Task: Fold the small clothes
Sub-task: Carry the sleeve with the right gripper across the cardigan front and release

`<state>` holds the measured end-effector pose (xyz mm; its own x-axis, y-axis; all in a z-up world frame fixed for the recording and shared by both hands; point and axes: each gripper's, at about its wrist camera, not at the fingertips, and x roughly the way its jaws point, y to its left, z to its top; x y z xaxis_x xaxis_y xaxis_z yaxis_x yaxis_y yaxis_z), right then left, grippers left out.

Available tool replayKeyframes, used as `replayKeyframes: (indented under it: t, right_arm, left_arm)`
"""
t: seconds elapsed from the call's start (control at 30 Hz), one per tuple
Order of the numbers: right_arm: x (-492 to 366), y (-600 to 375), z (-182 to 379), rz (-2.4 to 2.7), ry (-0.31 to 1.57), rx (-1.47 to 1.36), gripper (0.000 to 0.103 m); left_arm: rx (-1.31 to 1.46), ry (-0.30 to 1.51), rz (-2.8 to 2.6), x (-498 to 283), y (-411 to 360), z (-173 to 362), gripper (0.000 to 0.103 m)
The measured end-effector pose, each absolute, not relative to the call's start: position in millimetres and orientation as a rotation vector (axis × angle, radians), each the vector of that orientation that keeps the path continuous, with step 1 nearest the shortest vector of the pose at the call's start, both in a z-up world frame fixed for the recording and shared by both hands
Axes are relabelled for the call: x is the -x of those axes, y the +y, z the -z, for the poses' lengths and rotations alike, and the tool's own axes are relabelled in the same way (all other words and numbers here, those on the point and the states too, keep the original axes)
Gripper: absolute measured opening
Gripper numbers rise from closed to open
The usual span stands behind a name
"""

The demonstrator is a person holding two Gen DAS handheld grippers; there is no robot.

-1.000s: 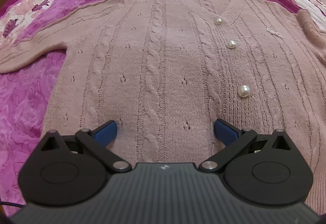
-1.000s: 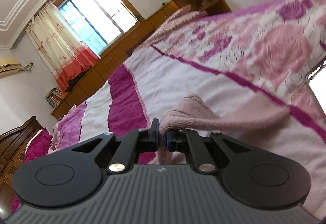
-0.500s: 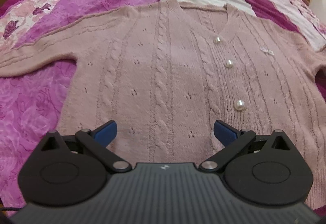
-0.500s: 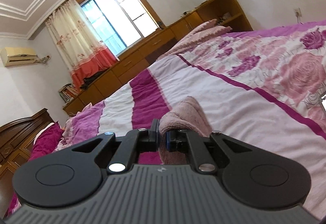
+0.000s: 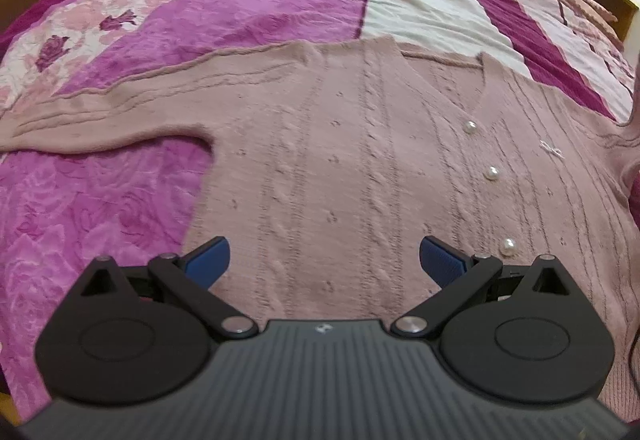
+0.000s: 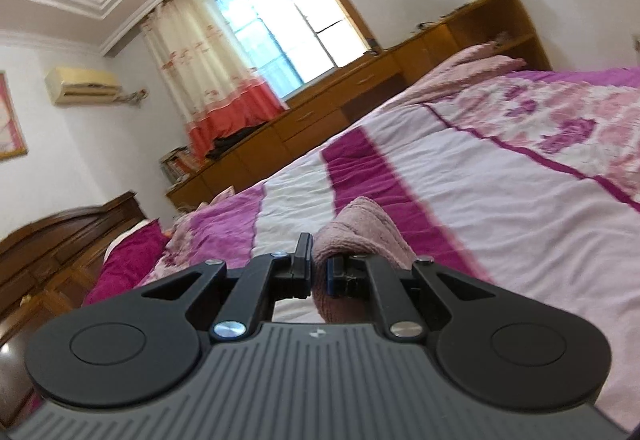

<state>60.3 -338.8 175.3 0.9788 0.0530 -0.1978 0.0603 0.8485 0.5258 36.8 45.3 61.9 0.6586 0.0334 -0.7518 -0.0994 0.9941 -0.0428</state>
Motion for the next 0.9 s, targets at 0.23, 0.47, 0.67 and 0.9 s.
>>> replayKeyframes:
  t: [0.23, 0.47, 0.67, 0.9]
  right_arm:
    - [-79.4, -254.6, -171.2, -0.081, 0.271, -0.479, 0.008]
    - [-99.6, -167.2, -136.7, -0.142, 0.356, -0.341, 0.008]
    - [-123.0, -122.2, -85.7, -0.182, 0.504, -0.314, 0.008]
    - [-134.2, -100.9, -49.9, -0.207, 0.575, -0.281, 0.008]
  left_arm:
    - [0.099, 0.828, -0.103, -33.3, 65.0, -64.4, 0.103]
    - [0.118, 0.83, -0.116, -31.7, 78.0, -61.3, 0.103]
    - [0.133, 0.845, -0.13, -30.0, 87.2, -54.9, 0.103]
    - [0.153, 0.864, -0.141, -28.5, 94.7, -48.1, 0.103]
